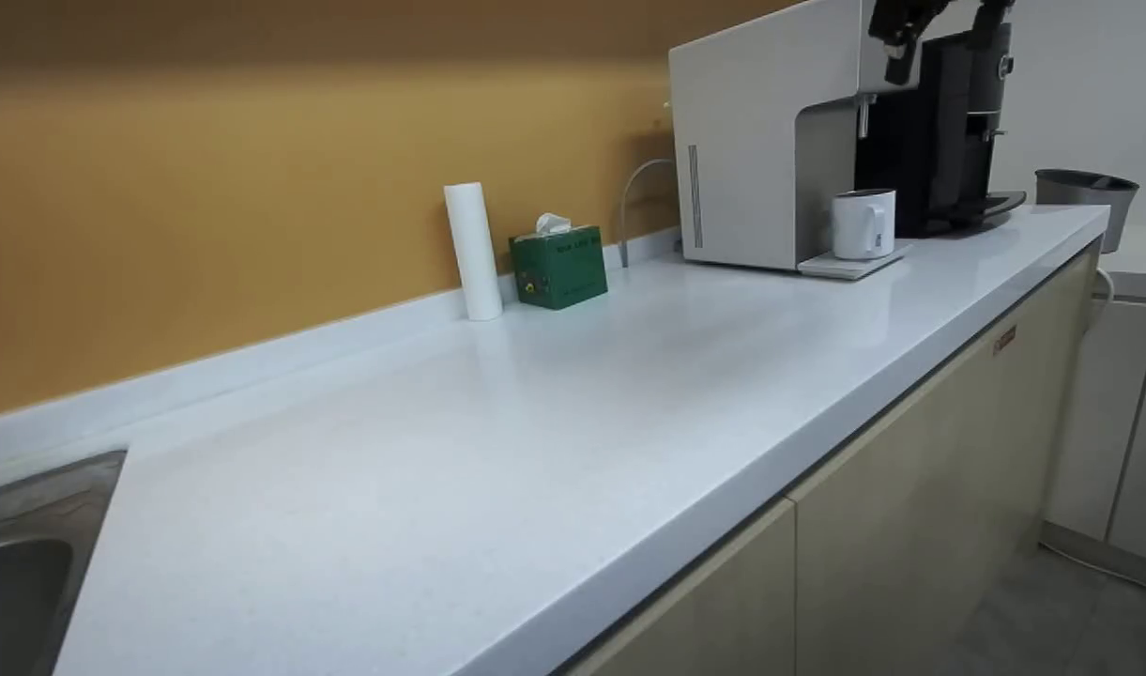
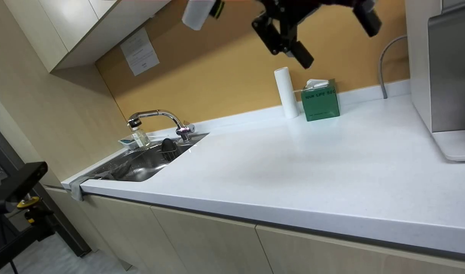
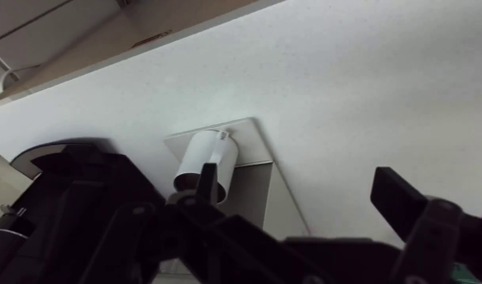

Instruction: Move the mug from the water dispenser forward

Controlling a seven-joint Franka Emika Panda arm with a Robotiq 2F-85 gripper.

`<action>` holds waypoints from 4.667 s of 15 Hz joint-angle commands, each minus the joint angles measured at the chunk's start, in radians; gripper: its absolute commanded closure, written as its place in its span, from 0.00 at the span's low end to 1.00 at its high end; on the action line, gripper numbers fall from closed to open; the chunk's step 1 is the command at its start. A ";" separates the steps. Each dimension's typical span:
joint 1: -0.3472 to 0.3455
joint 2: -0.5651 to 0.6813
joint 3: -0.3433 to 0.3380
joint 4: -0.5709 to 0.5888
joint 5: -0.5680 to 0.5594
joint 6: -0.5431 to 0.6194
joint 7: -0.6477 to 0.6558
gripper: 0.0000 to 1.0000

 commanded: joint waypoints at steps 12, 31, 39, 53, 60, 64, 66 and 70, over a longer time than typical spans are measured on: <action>-0.090 0.213 -0.030 0.044 -0.058 0.266 0.324 0.00; -0.264 0.412 0.002 0.162 -0.458 0.511 0.592 0.00; -0.259 0.485 -0.024 0.223 -0.519 0.574 0.657 0.00; -0.193 0.635 -0.114 0.334 -0.610 0.588 0.826 0.00; -0.119 0.736 -0.182 0.414 -0.660 0.588 0.932 0.00; -0.080 0.781 -0.212 0.444 -0.654 0.589 0.957 0.00; -0.063 0.799 -0.228 0.456 -0.651 0.590 0.970 0.00; -0.031 0.823 -0.261 0.472 -0.647 0.593 0.991 0.00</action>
